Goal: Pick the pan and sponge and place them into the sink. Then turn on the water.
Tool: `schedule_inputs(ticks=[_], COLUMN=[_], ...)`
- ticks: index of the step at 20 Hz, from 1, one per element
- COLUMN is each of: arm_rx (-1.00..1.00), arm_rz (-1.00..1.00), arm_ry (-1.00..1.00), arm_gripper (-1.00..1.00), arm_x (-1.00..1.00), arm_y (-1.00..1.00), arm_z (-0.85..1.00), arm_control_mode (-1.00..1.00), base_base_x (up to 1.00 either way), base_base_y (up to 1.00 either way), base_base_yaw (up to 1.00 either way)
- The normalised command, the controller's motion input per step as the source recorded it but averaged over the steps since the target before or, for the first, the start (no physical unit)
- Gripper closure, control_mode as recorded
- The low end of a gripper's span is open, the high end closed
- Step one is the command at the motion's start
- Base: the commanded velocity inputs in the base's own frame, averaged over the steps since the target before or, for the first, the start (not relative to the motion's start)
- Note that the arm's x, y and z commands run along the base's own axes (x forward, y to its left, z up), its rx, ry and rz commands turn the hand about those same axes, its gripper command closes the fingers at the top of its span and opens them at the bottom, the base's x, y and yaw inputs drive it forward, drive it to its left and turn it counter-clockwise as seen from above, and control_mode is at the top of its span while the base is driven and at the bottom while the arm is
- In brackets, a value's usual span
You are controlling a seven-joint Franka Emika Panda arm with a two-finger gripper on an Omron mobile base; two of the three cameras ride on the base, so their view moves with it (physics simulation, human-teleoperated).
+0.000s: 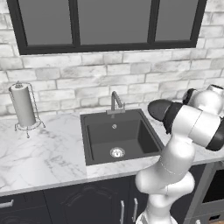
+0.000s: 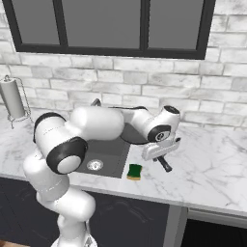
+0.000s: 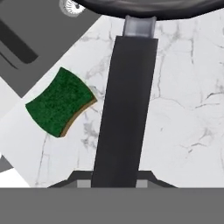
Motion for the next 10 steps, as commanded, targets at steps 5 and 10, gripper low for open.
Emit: schedule_inputs(ticks=[5,10], arm_rx=[-0.10,-0.08], arm_rz=[0.12,0.08], arm_ry=[0.00,0.00], arm_gripper=[1.00,1.00], arm_x=[-0.21,-0.18], arm_y=[0.40,0.42], arm_z=[0.05,0.09], arm_control_mode=[-1.00,-1.00], base_base_x=[0.00,0.00], base_base_y=[0.00,0.00], base_base_yaw=[0.00,0.00])
